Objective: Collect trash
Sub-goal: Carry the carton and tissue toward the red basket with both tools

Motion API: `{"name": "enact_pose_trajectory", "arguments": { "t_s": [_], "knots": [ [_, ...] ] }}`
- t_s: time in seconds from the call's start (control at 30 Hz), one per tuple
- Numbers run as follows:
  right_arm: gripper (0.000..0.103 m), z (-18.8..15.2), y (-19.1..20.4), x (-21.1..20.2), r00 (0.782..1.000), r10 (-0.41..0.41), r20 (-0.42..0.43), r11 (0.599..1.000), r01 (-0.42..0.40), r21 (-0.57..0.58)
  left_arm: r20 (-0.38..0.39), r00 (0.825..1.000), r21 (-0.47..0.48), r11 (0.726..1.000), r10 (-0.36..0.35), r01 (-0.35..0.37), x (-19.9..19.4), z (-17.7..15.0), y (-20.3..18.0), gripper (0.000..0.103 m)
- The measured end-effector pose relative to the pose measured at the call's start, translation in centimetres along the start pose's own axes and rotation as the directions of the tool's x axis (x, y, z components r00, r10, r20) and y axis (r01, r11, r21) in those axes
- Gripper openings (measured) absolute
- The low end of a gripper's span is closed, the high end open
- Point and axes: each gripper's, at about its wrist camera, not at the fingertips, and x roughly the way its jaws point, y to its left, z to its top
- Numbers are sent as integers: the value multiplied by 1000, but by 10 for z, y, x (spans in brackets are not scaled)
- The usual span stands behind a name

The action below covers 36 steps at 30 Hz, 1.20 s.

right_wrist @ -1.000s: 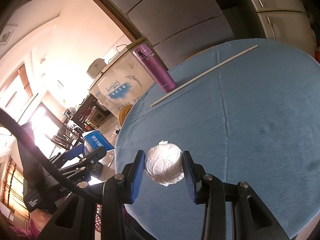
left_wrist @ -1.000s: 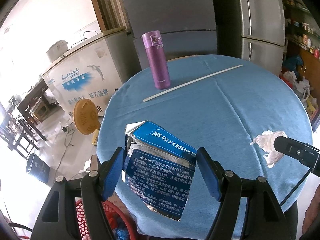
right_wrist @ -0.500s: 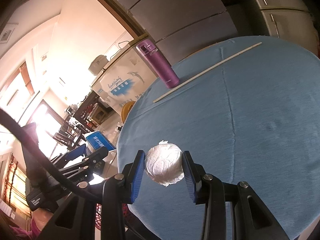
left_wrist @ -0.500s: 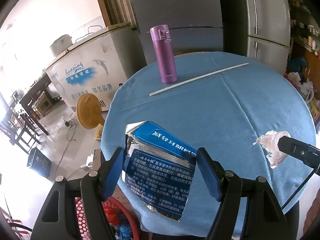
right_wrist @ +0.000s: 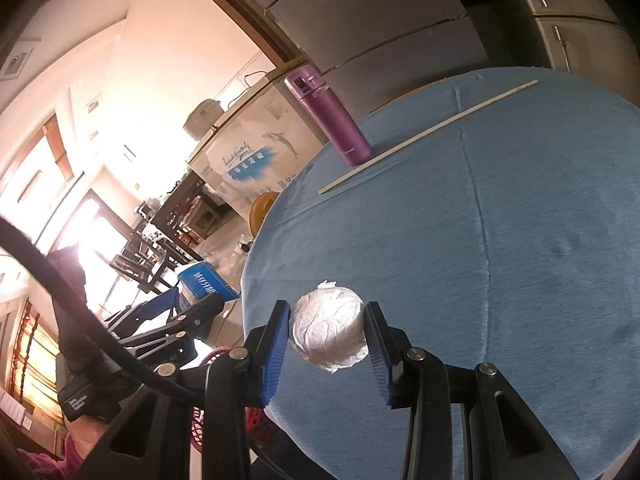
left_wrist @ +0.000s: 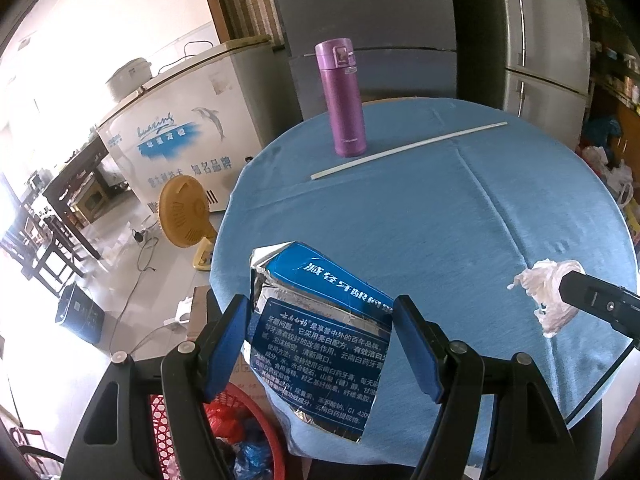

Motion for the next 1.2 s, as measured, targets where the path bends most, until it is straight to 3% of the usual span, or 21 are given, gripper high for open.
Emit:
{"name": "enact_pose_trajectory", "arguments": {
  "t_s": [1.2],
  "knots": [
    [40, -5, 28, 25, 996, 43, -72, 996, -48, -70, -39, 998, -57, 997, 46, -48, 7, -7, 11, 74]
  ]
}}
